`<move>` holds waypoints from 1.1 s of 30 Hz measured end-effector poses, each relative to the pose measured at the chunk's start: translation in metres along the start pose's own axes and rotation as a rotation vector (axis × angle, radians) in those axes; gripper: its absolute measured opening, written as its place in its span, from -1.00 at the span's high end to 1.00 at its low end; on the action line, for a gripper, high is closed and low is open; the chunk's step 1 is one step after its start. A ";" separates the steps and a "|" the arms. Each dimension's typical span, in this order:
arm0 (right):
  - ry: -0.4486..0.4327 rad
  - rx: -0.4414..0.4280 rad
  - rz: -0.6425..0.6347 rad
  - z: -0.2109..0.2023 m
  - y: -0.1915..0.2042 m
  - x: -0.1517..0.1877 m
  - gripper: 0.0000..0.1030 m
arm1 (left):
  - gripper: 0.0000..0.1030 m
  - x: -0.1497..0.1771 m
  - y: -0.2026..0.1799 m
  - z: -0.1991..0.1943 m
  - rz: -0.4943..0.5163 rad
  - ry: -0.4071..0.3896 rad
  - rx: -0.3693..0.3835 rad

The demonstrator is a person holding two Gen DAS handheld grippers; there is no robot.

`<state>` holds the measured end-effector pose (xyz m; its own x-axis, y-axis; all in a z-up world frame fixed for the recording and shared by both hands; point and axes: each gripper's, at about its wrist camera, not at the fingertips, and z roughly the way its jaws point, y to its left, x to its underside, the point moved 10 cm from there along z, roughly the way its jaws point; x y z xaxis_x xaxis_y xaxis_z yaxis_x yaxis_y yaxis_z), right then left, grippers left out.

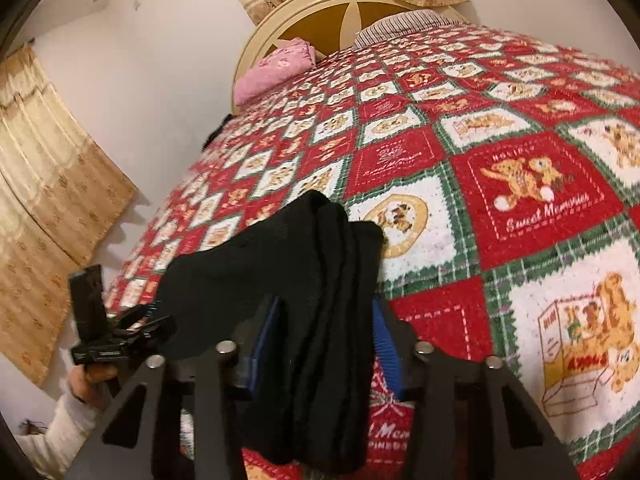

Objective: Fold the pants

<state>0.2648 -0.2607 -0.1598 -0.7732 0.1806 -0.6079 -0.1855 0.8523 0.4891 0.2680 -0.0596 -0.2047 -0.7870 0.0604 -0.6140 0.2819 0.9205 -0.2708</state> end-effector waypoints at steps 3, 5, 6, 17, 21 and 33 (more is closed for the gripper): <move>0.001 -0.025 0.007 -0.001 0.002 0.003 0.17 | -0.87 -0.001 0.002 -0.003 -0.019 -0.015 0.023; 0.001 -0.020 0.010 0.003 0.000 0.004 0.17 | -0.79 -0.001 0.003 -0.006 -0.037 -0.023 0.036; 0.002 -0.024 0.020 0.006 -0.001 0.003 0.17 | -0.76 -0.001 0.004 -0.006 -0.042 -0.026 0.040; -0.011 -0.026 0.008 0.008 -0.002 0.001 0.21 | -0.33 -0.001 -0.001 -0.006 -0.040 -0.023 0.073; -0.017 -0.016 0.009 0.013 -0.004 0.001 0.22 | 0.17 -0.001 -0.002 -0.007 -0.051 -0.019 0.108; -0.059 -0.072 -0.129 -0.014 0.058 -0.016 0.48 | 0.68 -0.009 0.011 -0.054 -0.084 -0.145 0.143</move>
<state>0.2578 -0.2204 -0.1131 -0.7034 0.1026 -0.7033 -0.3255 0.8332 0.4471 0.2481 -0.0290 -0.1620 -0.7265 -0.0801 -0.6825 0.3018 0.8551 -0.4216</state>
